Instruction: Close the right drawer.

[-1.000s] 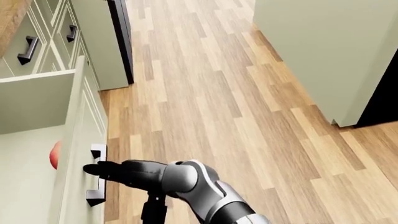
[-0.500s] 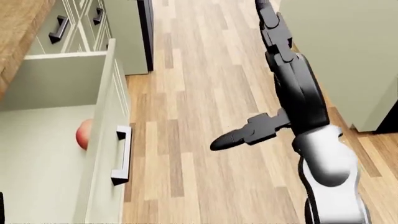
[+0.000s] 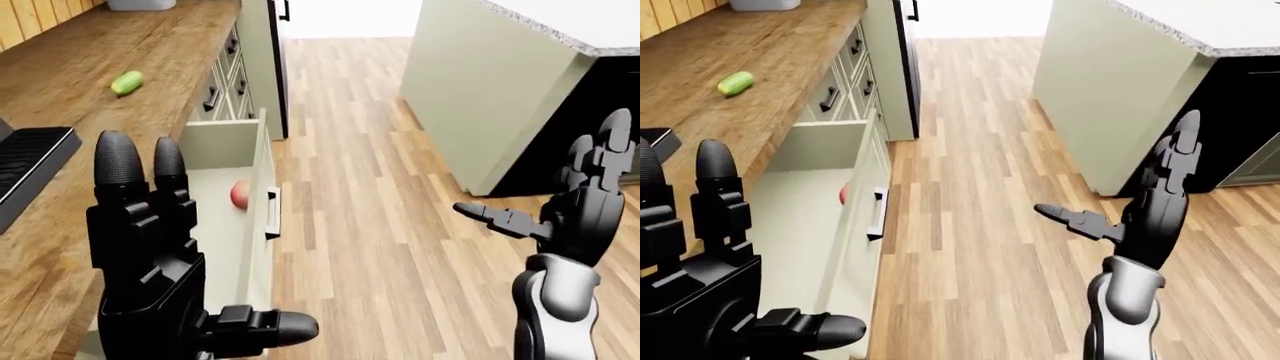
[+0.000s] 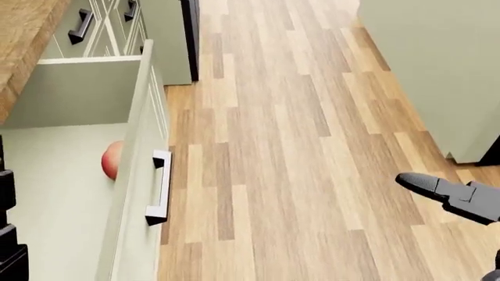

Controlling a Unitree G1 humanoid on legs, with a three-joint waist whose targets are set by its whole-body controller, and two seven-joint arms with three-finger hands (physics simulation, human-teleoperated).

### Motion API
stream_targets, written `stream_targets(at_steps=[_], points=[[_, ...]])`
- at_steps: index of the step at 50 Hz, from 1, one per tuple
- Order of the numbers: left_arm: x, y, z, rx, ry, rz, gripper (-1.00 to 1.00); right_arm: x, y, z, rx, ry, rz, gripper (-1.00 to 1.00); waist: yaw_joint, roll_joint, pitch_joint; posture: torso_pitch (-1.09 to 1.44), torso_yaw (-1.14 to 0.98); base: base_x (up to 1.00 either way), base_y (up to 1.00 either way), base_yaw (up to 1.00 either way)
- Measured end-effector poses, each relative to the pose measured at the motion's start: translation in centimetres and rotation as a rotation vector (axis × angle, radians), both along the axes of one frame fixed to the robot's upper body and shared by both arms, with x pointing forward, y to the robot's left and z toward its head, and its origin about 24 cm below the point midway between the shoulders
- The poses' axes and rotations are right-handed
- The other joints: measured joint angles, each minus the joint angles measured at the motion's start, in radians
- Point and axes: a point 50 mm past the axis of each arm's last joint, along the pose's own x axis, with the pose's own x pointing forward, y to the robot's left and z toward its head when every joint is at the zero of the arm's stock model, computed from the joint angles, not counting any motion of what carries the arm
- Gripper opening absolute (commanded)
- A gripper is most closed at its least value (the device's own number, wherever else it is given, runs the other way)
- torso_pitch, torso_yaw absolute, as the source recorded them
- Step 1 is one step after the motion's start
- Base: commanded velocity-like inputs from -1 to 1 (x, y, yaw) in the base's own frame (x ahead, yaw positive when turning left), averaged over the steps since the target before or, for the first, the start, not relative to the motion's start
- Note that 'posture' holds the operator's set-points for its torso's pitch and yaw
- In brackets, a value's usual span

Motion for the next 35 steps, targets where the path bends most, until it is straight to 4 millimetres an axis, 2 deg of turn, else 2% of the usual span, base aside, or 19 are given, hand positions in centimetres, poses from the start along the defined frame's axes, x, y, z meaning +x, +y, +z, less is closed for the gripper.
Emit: stream_targets(at_steps=[9, 17, 28, 35], points=[[0.2, -0.7, 0.5, 0.025, -0.015, -0.025, 1.0, 0.9, 0.4, -0.8, 0.054, 0.038, 0.042, 1.0, 0.0, 0.0, -0.004, 0.0, 0.0, 0.0, 0.0, 0.0], [0.4, -2.7, 1.2, 0.049, -0.028, -0.119, 1.0, 1.0, 0.1, -0.8, 0.096, 0.046, 0.053, 1.0, 0.002, -0.002, -0.007, 0.0, 0.0, 0.0, 0.0, 0.0], [1.4, -5.1, 0.1, 0.079, 0.014, -0.207, 1.0, 1.3, 0.6, -1.1, 0.091, 0.049, 0.086, 1.0, 0.002, -0.003, -0.004, 0.0, 0.0, 0.0, 0.0, 0.0], [1.6, -6.6, 0.2, 0.097, 0.003, -0.265, 1.0, 1.4, 0.6, -1.4, 0.088, 0.057, 0.092, 1.0, 0.003, -0.005, -0.004, 0.0, 0.0, 0.0, 0.0, 0.0]])
